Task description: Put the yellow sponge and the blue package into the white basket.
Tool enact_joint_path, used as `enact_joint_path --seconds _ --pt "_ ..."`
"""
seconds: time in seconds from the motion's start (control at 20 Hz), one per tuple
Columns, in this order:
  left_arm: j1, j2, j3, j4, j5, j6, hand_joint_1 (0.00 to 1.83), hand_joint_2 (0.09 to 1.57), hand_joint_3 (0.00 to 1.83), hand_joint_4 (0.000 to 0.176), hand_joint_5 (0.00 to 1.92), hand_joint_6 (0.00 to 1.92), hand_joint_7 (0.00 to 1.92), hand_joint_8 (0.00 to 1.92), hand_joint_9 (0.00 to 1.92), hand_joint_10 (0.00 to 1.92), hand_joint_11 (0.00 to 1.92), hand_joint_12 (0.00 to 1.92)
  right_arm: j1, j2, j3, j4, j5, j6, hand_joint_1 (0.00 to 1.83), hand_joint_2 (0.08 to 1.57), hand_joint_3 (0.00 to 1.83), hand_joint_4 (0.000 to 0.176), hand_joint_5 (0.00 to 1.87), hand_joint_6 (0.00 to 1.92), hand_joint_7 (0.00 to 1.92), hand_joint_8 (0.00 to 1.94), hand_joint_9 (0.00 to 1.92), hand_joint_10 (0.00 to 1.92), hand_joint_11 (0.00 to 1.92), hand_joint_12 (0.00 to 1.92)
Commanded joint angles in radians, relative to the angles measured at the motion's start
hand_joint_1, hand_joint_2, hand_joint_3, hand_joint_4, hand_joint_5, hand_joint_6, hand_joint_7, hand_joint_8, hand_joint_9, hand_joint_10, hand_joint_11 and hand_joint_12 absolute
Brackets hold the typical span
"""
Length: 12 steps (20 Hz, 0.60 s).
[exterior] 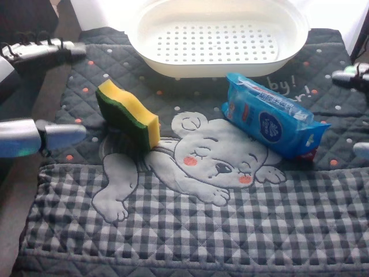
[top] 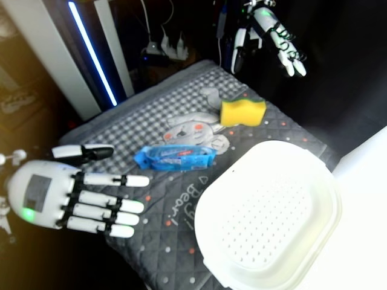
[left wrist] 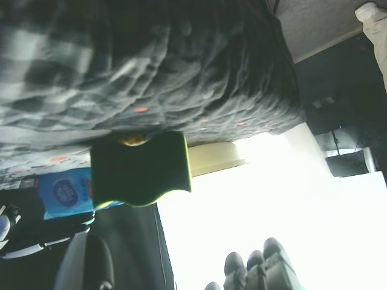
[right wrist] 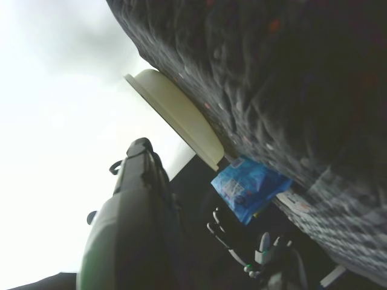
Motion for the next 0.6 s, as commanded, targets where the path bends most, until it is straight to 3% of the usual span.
enact_joint_path --seconds 0.0,0.05,0.15,0.2,0.3,0.35,0.45,0.55 --pt "-0.003 -0.006 0.010 -0.011 -0.126 -0.005 0.77 1.06 0.00 0.000 0.45 0.00 0.30 0.00 0.23 0.02 0.00 0.54 0.007 0.006 0.009 0.020 0.117 0.004 0.75 1.08 0.01 0.087 0.36 0.00 0.33 0.00 0.24 0.01 0.00 0.30" --pt "-0.012 -0.014 0.018 -0.009 -0.116 -0.005 0.80 1.07 0.00 0.000 0.44 0.00 0.29 0.00 0.22 0.01 0.00 0.51 0.007 0.001 0.010 0.021 0.125 0.004 0.72 1.08 0.00 0.102 0.33 0.00 0.30 0.00 0.21 0.00 0.00 0.24" --pt "-0.050 -0.038 0.043 0.012 -0.074 -0.004 0.88 1.07 0.00 0.000 0.43 0.00 0.32 0.00 0.26 0.01 0.00 0.56 0.015 -0.003 0.011 0.022 0.142 0.004 0.70 1.02 0.00 0.161 0.28 0.00 0.22 0.00 0.16 0.00 0.07 0.19" --pt "-0.072 -0.054 0.059 0.025 -0.050 -0.005 0.95 1.05 0.00 0.000 0.43 0.00 0.31 0.00 0.26 0.01 0.00 0.56 0.024 -0.007 0.011 0.022 0.144 0.004 0.69 0.98 0.00 0.173 0.25 0.00 0.17 0.00 0.13 0.00 0.07 0.18" --pt "-0.108 -0.076 0.084 0.049 -0.004 -0.004 0.99 1.03 0.00 0.000 0.42 0.00 0.28 0.00 0.22 0.00 0.00 0.49 0.038 -0.019 0.016 0.021 0.149 0.004 0.61 0.88 0.00 0.176 0.12 0.00 0.06 0.00 0.07 0.00 0.03 0.17" --pt "-0.128 -0.083 0.095 0.065 0.021 -0.004 1.01 1.00 0.00 0.000 0.41 0.00 0.29 0.00 0.22 0.00 0.00 0.57 0.055 -0.024 0.017 0.019 0.155 0.004 0.63 0.84 0.00 0.176 0.06 0.00 0.01 0.00 0.02 0.00 0.00 0.12" --pt "-0.159 -0.084 0.106 0.095 0.066 -0.004 1.04 0.97 0.00 0.000 0.37 0.00 0.24 0.00 0.14 0.00 0.00 0.36 0.101 -0.035 0.018 -0.011 0.155 0.004 0.64 0.80 0.00 0.176 0.00 0.00 0.00 0.00 0.00 0.00 0.00 0.01" --pt "-0.176 -0.084 0.115 0.116 0.100 -0.004 1.06 0.95 0.00 0.044 0.30 0.00 0.18 0.00 0.09 0.00 0.00 0.27 0.137 -0.050 0.020 -0.033 0.155 0.004 0.66 0.79 0.00 0.176 0.00 0.00 0.00 0.00 0.00 0.00 0.00 0.00"
